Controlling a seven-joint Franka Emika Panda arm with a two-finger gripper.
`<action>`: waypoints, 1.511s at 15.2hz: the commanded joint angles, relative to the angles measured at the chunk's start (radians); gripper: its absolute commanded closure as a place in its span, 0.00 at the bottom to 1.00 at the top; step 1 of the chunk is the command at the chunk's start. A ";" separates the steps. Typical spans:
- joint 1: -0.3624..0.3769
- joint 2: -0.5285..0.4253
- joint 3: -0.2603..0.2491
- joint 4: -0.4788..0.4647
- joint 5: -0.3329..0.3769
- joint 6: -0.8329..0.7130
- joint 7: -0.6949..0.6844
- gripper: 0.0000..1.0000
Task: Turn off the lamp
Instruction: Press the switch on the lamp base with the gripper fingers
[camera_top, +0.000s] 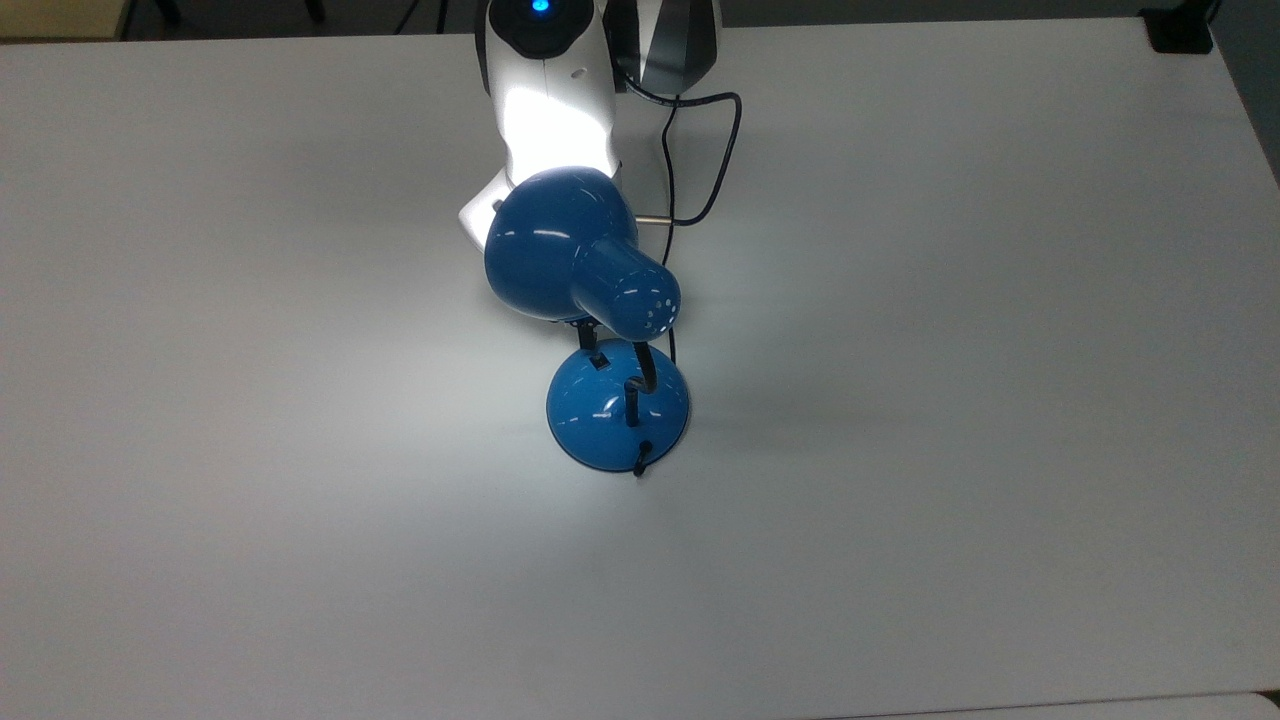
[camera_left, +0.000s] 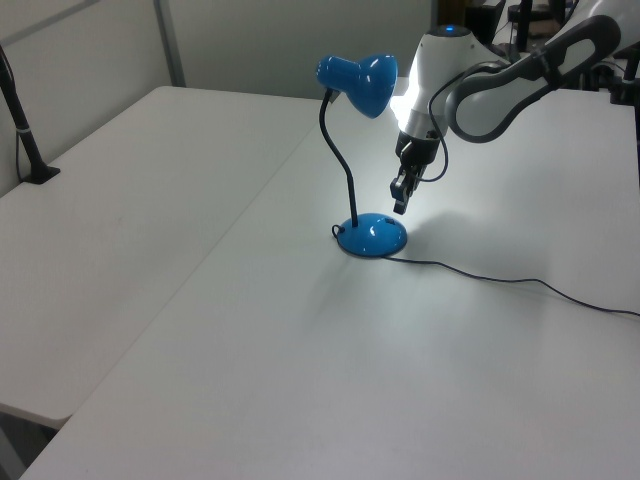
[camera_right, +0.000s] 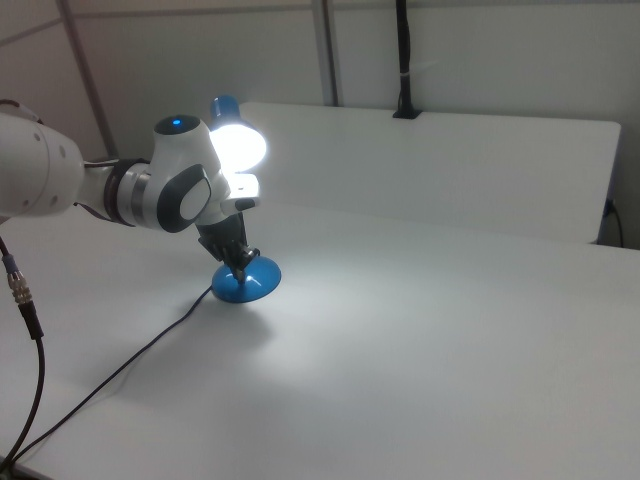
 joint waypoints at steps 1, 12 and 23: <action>0.017 0.021 -0.004 -0.007 0.002 0.049 0.032 1.00; 0.016 0.059 0.002 -0.005 0.002 0.074 0.033 1.00; 0.017 0.045 0.003 -0.027 -0.009 -0.016 0.021 1.00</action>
